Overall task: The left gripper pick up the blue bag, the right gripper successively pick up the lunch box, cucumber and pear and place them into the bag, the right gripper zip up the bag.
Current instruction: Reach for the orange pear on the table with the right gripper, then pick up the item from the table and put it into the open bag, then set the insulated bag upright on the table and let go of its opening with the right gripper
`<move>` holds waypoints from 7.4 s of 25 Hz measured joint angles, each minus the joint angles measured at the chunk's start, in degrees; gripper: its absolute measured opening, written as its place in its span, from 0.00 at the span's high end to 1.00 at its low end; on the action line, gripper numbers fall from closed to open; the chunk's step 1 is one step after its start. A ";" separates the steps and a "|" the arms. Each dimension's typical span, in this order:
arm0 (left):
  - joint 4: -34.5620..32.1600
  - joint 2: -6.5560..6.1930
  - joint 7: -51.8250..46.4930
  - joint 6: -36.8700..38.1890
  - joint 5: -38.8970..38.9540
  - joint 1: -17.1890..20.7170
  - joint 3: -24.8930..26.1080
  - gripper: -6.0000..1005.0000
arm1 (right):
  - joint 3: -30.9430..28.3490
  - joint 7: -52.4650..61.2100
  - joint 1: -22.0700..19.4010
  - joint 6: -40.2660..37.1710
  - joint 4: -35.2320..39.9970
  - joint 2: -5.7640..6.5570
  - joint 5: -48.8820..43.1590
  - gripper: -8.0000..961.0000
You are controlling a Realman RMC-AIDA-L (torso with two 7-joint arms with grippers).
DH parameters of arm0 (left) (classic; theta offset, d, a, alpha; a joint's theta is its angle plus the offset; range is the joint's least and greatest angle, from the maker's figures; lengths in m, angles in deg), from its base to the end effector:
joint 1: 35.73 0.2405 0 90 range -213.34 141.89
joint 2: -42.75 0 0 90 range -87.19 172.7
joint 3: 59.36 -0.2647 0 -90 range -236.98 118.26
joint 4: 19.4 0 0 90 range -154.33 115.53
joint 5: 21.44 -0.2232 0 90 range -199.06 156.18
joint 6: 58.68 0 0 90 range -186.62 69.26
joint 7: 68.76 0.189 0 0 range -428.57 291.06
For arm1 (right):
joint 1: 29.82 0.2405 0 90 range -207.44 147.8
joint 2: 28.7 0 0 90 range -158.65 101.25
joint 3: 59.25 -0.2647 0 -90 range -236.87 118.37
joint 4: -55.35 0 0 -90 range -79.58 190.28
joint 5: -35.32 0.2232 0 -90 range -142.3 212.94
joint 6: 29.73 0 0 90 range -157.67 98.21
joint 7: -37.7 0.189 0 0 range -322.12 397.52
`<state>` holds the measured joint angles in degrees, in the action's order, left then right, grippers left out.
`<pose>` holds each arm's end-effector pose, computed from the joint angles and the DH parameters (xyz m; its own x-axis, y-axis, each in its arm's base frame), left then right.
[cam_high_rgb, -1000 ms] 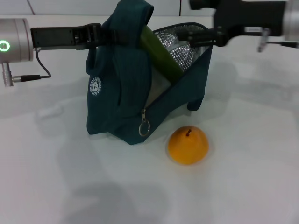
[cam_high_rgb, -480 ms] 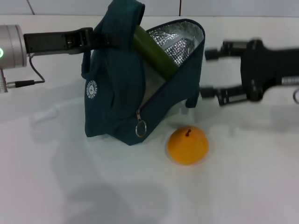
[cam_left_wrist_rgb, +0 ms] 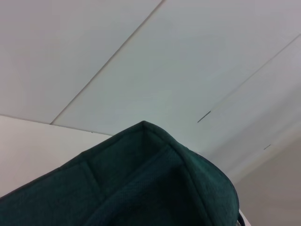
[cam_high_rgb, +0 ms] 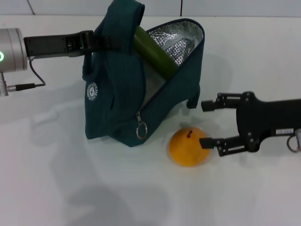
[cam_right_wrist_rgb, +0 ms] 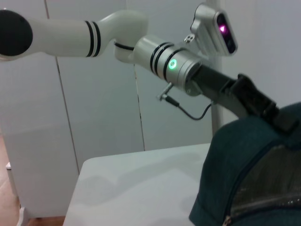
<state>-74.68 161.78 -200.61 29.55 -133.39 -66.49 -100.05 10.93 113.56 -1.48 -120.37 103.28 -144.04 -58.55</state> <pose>-0.2224 0.3993 0.0188 0.3334 0.7481 0.5737 0.8695 -0.4792 0.1195 0.1892 0.3409 -0.0529 0.8828 -0.0472 -0.4673 -0.0778 -0.9959 -0.0464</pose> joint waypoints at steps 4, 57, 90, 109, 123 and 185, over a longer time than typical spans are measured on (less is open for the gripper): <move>0.00 0.00 0.03 0.02 0.00 0.01 0.00 0.90 | 0.44 -3.74 0.06 0.55 -3.66 -0.30 0.49 0.13; 1.40 0.07 0.98 -0.78 0.78 -0.78 0.00 0.89 | 9.76 -16.75 3.76 9.50 -16.22 -0.30 15.83 0.97; 3.28 0.16 2.38 -1.20 0.77 -2.13 0.00 0.89 | 3.17 -17.80 16.25 15.68 -20.01 -0.67 25.55 0.96; 3.70 -0.20 2.47 -1.58 0.79 -1.58 0.00 0.88 | 1.02 -13.78 13.56 19.02 -18.89 0.30 25.46 0.66; 3.63 -0.46 2.47 -1.57 2.30 0.79 1.21 0.88 | -0.79 -9.00 2.46 27.00 -14.68 4.14 22.61 0.37; 7.64 0.51 7.09 5.24 9.38 2.55 0.51 0.87 | 7.39 -21.83 -10.90 10.73 3.82 0.44 28.13 0.91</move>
<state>-67.04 162.28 -193.52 34.79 -124.01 -63.94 -99.54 18.32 91.73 -12.38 -109.65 107.10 -143.60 -30.42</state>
